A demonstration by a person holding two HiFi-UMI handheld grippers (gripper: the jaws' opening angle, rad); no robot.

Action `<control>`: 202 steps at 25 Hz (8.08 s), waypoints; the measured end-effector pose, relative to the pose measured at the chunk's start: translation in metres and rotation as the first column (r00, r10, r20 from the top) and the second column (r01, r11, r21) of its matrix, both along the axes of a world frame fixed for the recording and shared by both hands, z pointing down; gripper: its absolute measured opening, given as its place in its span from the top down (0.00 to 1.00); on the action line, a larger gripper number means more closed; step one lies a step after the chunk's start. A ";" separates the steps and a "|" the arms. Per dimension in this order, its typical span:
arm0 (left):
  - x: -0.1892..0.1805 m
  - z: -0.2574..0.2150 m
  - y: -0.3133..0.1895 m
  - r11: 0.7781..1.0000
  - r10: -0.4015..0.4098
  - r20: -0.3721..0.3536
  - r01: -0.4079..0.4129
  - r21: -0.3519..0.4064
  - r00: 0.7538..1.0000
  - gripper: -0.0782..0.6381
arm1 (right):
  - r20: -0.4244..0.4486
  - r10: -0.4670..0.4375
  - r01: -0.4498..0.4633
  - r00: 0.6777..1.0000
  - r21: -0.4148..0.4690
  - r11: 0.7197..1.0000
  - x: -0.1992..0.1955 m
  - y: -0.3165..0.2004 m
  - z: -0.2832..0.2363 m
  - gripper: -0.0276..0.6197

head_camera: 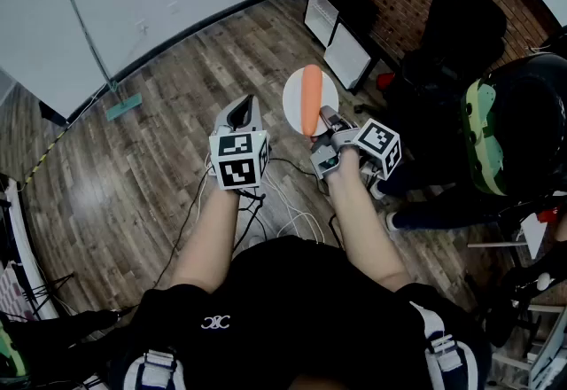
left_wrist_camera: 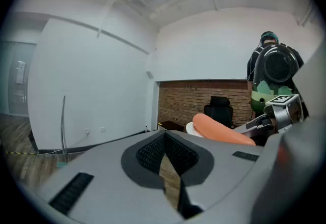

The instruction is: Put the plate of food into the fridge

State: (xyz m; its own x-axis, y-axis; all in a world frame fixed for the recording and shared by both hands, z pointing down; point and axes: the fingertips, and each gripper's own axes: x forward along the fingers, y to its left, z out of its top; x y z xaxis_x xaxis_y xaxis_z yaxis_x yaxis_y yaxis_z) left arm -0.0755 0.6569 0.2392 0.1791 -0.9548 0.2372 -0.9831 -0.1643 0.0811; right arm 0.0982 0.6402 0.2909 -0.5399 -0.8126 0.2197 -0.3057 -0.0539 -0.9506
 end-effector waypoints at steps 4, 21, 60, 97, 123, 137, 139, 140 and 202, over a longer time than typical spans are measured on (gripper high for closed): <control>-0.014 -0.008 0.008 1.000 0.006 0.017 -0.007 0.021 1.000 0.90 | 0.019 0.018 -0.018 1.000 -0.003 1.000 -0.015 0.007 -0.004 0.90; -0.066 0.017 0.018 0.997 0.071 -0.027 -0.071 -0.017 0.997 0.90 | 0.054 0.116 -0.114 0.992 -0.036 0.993 -0.054 0.022 0.012 0.88; 0.064 0.029 -0.329 0.998 0.047 0.042 -0.046 -0.033 0.998 0.90 | 0.094 0.095 -0.091 0.991 -0.053 0.994 0.076 -0.337 0.041 0.89; -0.037 0.045 -0.705 0.971 0.213 -0.083 -0.220 -0.092 0.974 0.90 | 0.018 0.273 -0.269 0.962 -0.120 0.956 -0.003 -0.663 0.048 0.89; 0.024 0.084 -0.896 0.934 0.315 0.002 -0.309 -0.178 0.949 0.90 | 0.067 0.343 -0.336 0.937 -0.102 0.936 0.061 -0.834 0.103 0.89; 0.106 0.090 -1.036 0.897 0.411 0.052 -0.394 -0.203 0.910 0.90 | 0.051 0.330 -0.317 0.943 -0.179 0.932 0.102 -0.937 0.135 0.89; 0.110 0.091 -1.048 0.888 0.432 0.057 -0.414 -0.202 0.900 0.90 | 0.050 0.339 -0.323 0.940 -0.195 0.926 0.099 -0.943 0.140 0.89; 0.111 0.091 -1.055 0.883 0.441 0.053 -0.422 -0.203 0.896 0.90 | 0.048 0.343 -0.328 0.938 -0.201 0.923 0.098 -0.946 0.142 0.89; 0.186 0.663 -1.235 0.529 0.827 -0.179 -0.846 -0.070 0.533 0.90 | 0.102 0.912 -0.918 0.397 0.033 0.396 0.201 -1.142 0.672 0.90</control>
State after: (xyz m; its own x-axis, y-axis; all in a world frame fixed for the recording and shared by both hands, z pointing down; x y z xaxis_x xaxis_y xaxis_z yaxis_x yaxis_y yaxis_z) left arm 0.1106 -0.5777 0.9024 0.9115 -0.3124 0.2676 -0.3817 -0.8848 0.2672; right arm 0.2996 -0.5018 0.9624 0.5293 -0.8374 0.1364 -0.0620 -0.1985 -0.9781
